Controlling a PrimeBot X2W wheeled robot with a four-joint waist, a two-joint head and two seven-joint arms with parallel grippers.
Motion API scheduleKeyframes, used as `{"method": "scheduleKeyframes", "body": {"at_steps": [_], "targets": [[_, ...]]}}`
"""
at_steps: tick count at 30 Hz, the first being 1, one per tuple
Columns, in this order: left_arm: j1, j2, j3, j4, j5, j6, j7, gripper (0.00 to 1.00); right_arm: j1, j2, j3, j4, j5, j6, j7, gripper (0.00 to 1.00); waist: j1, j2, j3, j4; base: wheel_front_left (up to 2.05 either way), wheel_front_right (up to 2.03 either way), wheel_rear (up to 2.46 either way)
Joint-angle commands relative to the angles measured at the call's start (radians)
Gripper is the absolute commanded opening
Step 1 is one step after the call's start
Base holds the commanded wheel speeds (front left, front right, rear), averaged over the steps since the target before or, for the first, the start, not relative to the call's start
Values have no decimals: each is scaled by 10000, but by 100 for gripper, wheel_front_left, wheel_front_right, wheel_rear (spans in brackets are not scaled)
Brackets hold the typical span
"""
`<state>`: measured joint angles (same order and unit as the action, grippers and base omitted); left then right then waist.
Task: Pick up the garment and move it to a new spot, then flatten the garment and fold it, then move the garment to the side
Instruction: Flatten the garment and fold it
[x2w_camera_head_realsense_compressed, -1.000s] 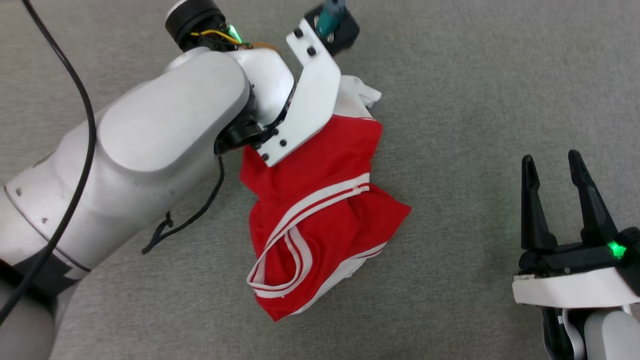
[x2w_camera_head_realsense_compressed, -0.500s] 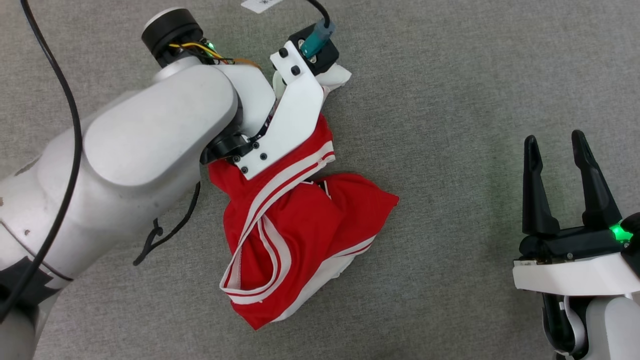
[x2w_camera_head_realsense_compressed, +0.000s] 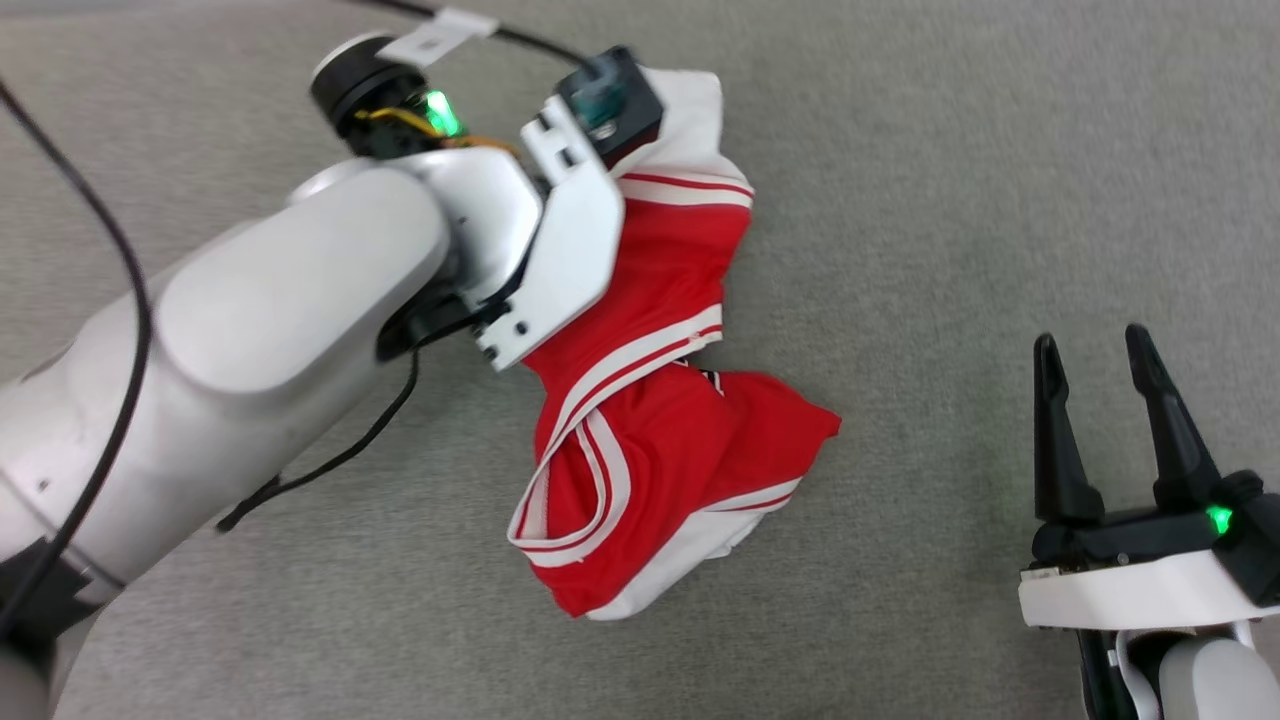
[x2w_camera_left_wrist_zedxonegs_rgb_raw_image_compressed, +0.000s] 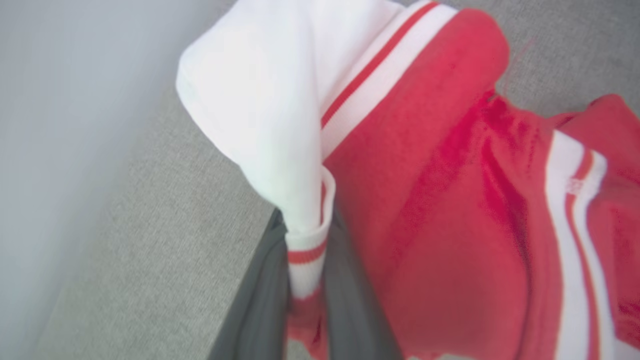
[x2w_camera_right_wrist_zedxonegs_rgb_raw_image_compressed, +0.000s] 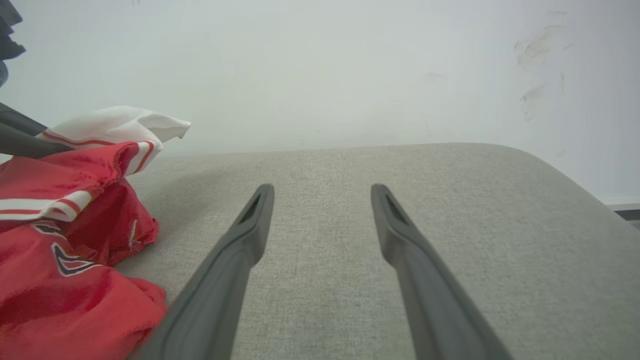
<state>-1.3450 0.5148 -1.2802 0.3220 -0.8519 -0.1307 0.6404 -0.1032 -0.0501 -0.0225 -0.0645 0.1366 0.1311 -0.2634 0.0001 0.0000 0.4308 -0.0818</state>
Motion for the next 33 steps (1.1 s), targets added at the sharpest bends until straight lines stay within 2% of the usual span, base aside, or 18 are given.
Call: {"method": "scheduleKeyframes", "body": {"at_steps": [1, 5, 10, 11, 14, 18, 23, 24, 25, 29, 31, 33], "targets": [[653, 378, 61, 47, -165, 31, -726, 0, 273, -1, -2, 59, -74, -7, -20, 100, -1, 0, -991, 722, 0, 0, 0], [1724, 1235, 229, 70, -478, 186, -1776, 0, 627, -3, -33, 103, -111, -5, -20, 100, -1, 0, -1573, 1121, 0, 0, 0], [3260, 2520, 429, -13, -1103, 752, -2538, 0, 971, -1, -44, 105, -171, -7, -20, 100, -1, 0, -1895, 1458, 0, 0, 0], [3260, 2520, 429, -13, -1103, 752, -2538, 0, 971, -1, -44, 105, -171, -7, -20, 100, -1, 0, -1895, 1458, 0, 0, 0], [4177, 3073, 482, -77, -1538, 1067, -2883, 0, 1089, -1, -38, 74, -223, -7, -20, 100, -1, 0, -1926, 1552, 0, 0, 0], [5285, 3466, 462, 94, -2136, 1365, -3144, 0, 1055, -3, -19, 74, -280, -7, -20, 100, -1, 0, -1870, 1591, 0, 0, 0], [6259, 3281, 291, 603, -2502, 1391, -3214, 0, 1039, -1, 24, 109, -377, -7, -20, 100, -1, 0, -1881, 1568, 0, 0, 0], [6299, 3237, 294, 729, -2435, 1470, -3350, 35, 1046, -1, 35, 137, -397, -7, -20, 100, -1, 0, -1925, 1570, 0, 0, 0], [6284, 3184, 342, 809, -2338, 1528, -3604, 100, 1048, -1, 58, 159, -416, -7, -20, 100, -1, 0, -1988, 1564, 0, 0, 0], [6046, 3158, 705, 866, -1841, 1814, -4988, 100, 1098, -3, 33, 139, -555, -7, -20, 100, -1, 0, -2359, 1576, 0, 0, 0], [6026, 3262, 953, 671, -1622, 2154, -5823, 100, 1120, -1, -7, 49, -659, -7, -20, 100, -1, 0, -2589, 1593, 0, 0, 0], [6116, 3384, 1219, 303, -1396, 2677, -6653, 100, 1090, -1, -23, -79, -833, -7, -20, 100, -1, 0, -2808, 1624, 0, 0, 0]]}}
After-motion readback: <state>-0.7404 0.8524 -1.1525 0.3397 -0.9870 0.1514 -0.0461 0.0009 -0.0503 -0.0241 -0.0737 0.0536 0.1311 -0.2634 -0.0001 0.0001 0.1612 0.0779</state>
